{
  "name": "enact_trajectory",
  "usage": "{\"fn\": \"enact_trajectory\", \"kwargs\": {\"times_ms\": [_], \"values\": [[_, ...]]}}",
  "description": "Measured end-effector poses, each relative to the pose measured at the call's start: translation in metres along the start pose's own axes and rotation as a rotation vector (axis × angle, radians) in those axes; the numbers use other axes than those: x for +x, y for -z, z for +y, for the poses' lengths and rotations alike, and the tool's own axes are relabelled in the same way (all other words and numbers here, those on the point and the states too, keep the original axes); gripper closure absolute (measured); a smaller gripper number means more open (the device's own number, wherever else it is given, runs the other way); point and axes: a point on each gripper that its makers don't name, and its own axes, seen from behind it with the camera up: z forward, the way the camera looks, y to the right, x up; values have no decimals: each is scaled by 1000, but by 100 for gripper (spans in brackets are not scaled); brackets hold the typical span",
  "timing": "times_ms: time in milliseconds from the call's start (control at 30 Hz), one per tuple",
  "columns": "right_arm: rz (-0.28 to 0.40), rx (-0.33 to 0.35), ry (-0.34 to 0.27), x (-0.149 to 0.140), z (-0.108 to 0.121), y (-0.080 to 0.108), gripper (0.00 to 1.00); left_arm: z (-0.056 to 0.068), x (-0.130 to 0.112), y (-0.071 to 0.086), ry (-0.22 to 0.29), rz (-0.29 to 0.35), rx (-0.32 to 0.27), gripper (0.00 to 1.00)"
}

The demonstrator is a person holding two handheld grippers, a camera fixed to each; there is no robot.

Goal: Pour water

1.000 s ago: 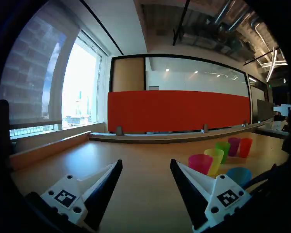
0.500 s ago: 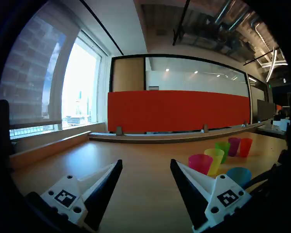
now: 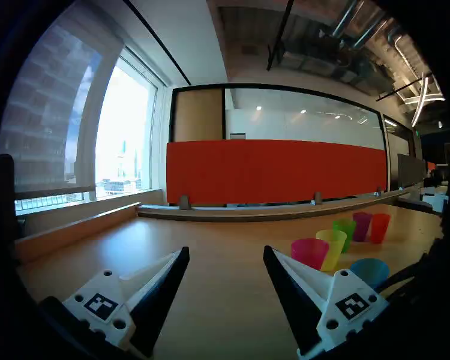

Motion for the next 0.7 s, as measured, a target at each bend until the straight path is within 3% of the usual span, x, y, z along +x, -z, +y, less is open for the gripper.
{"fn": "enact_trajectory", "kwargs": {"times_ms": [700], "values": [[-18, 5, 55, -7, -9, 0, 1, 0, 0, 1, 0, 0, 0, 9]]}}
